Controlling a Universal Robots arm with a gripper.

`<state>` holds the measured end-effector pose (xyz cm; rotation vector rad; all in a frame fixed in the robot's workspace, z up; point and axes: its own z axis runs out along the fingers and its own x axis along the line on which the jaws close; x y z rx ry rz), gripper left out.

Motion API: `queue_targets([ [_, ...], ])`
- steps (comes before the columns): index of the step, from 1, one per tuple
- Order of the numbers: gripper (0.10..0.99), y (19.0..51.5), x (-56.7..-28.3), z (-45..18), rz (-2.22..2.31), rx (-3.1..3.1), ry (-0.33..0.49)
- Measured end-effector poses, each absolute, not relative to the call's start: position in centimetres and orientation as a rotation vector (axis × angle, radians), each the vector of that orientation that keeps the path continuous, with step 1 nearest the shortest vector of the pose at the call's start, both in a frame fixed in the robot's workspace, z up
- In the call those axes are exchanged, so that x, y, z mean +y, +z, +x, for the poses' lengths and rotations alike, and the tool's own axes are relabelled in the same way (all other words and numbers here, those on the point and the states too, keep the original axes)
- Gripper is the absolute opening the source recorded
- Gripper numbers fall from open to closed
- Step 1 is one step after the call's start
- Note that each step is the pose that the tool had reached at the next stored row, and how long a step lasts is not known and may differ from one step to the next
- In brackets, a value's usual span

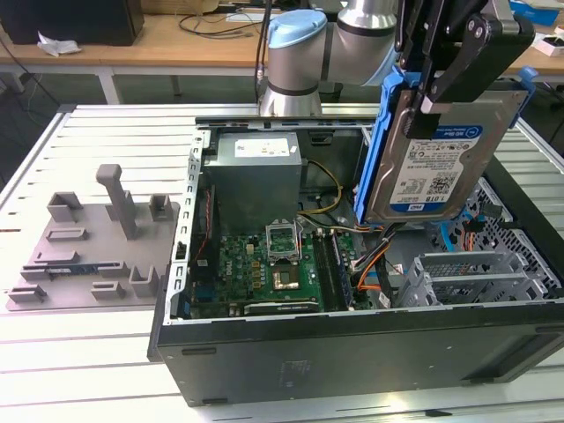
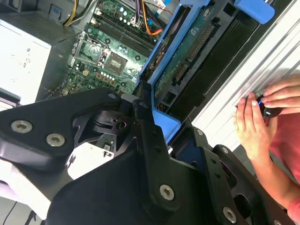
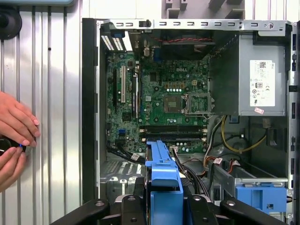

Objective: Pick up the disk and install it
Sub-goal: 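Insert the disk into the insertion slot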

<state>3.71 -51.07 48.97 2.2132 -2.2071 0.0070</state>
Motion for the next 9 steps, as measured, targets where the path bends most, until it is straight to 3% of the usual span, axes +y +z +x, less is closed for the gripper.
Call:
queue_targets([
  [9, 0.369, 48.92, -51.85, 3.66, 2.221, -2.214, -0.009],
])
